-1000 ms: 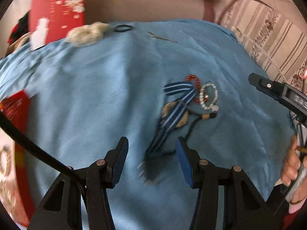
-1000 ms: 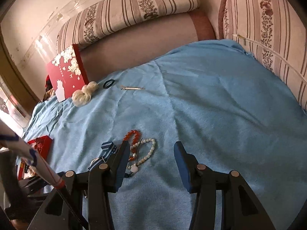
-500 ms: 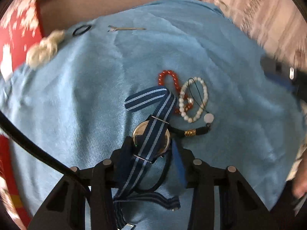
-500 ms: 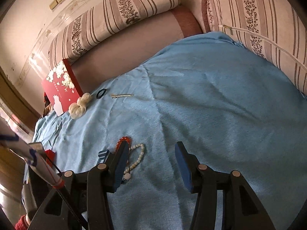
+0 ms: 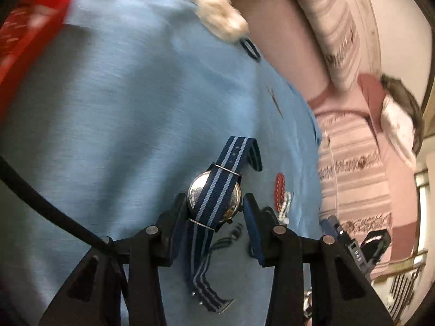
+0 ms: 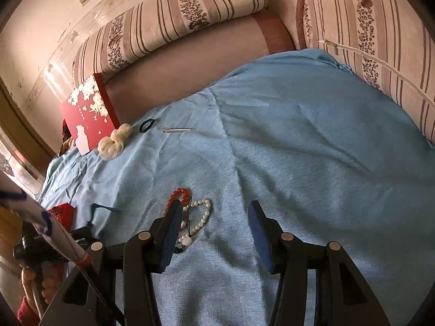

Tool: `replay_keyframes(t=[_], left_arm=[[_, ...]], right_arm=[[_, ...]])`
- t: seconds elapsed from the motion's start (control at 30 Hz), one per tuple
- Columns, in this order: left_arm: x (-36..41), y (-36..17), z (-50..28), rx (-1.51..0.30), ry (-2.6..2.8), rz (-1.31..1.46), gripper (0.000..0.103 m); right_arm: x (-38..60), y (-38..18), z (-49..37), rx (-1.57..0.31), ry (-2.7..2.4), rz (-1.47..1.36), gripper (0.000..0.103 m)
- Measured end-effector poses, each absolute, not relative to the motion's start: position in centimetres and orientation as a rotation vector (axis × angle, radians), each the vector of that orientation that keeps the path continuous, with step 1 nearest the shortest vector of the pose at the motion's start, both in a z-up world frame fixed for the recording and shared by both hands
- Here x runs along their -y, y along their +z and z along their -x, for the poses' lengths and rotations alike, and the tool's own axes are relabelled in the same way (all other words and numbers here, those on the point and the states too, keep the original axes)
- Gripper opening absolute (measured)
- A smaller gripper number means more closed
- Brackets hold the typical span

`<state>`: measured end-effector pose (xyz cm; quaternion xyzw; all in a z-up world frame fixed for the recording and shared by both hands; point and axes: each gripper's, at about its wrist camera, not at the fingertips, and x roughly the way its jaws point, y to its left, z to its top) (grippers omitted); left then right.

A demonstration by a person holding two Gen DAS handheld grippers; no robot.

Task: Organize jewelry
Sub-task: 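Grasp the blue striped watch strap with the left tool and lift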

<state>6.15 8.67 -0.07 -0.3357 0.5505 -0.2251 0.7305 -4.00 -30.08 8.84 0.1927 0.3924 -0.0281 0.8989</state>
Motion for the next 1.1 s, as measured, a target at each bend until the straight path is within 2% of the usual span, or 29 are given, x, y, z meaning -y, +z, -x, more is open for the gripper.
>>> replay_keyframes(t=[0.23, 0.43, 0.5, 0.57, 0.7, 0.73, 0.83, 0.97, 1.03, 1.1], left_arm=[[-12.8, 0.2, -5.5, -1.189, -0.431, 0.795, 0.040], [-12.6, 1.0, -6.1, -1.203, -0.379, 0.655, 0.040], [-11.9, 1.2, -6.2, -1.213, -0.373, 0.603, 0.036], [-11.3, 1.3, -6.2, -1.235, -0.394, 0.585, 0.022], [-9.3, 2.2, -6.2, -1.241, -0.392, 0.489, 0.020], [-8.8, 2.3, -6.4, -1.239, -0.376, 0.455, 0.021], [-7.4, 2.3, -7.2, -1.260, -0.343, 0.385, 0.035], [-5.9, 2.4, -7.7, -1.280, -0.375, 0.378, 0.036], [-4.2, 2.7, -7.9, -1.293, -0.328, 0.267, 0.036], [-1.9, 2.8, -7.9, -1.288, -0.283, 0.116, 0.041]], right_arm=[[28.5, 8.4, 3.2, -0.833, -0.048, -0.367, 0.054], [27.6, 8.3, 2.9, -0.837, -0.042, -0.339, 0.054], [27.7, 8.3, 2.9, -0.836, -0.041, -0.339, 0.054], [27.7, 8.4, 3.0, -0.834, -0.042, -0.344, 0.054], [27.8, 8.5, 3.1, -0.833, -0.037, -0.354, 0.054], [27.7, 8.5, 3.1, -0.832, -0.035, -0.353, 0.054], [27.7, 8.6, 3.2, -0.831, -0.029, -0.345, 0.054], [27.9, 8.8, 3.5, -0.823, -0.030, -0.352, 0.054], [28.2, 8.9, 3.6, -0.819, -0.032, -0.366, 0.054], [28.5, 8.9, 3.7, -0.818, -0.031, -0.382, 0.054]])
